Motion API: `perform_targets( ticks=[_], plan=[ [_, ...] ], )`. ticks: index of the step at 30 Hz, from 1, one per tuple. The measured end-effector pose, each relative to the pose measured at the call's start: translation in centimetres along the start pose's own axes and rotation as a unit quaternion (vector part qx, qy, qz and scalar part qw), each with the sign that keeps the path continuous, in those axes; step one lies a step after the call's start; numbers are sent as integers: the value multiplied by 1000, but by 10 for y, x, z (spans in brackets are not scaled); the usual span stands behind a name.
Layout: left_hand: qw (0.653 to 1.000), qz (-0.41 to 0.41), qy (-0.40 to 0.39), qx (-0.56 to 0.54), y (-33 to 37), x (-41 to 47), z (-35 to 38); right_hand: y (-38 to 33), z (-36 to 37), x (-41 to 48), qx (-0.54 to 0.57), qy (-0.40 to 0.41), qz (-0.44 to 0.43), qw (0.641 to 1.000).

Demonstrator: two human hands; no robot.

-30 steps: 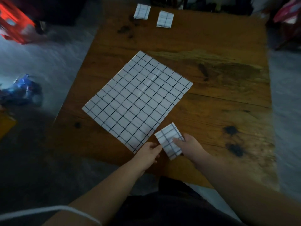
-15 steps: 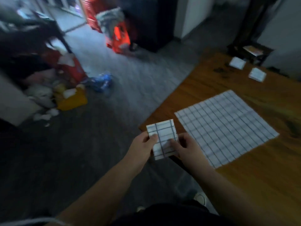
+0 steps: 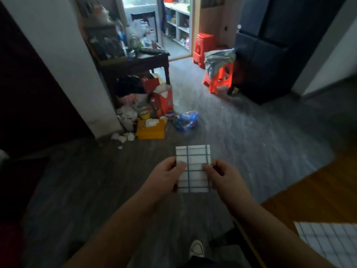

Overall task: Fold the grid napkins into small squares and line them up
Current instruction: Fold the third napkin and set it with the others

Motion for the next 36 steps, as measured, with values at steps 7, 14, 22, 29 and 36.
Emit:
perform_targets(
  ticks=[7, 14, 22, 29, 36],
  plan=[
    [998, 5, 63, -3, 53, 97, -52, -52, 30, 135, 34, -68, -25, 997],
    [995, 44, 84, -8, 106, 202, -92, -92, 52, 244, 57, -112, -15, 992],
    [997, 70, -5, 24, 158, 380, -119, -118, 54, 398, 29, 44, -32, 998],
    [983, 41, -148, 101, 203, 509, -60, -129, -9, 468, 12, 199, 25, 980],
    [962, 49, -259, 73, 250, 567, 91, -101, -124, 478, 120, 325, 74, 935]
  ],
)
Point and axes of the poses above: each hand's wrist, its own x-axis towards the middle knuckle, its own z-axis out of the palm, y = z × x, the point moved 9 cm from there along x, towards the middle knuckle, and after that the axes turned 2 degrees about x, right-handed, at the moved point
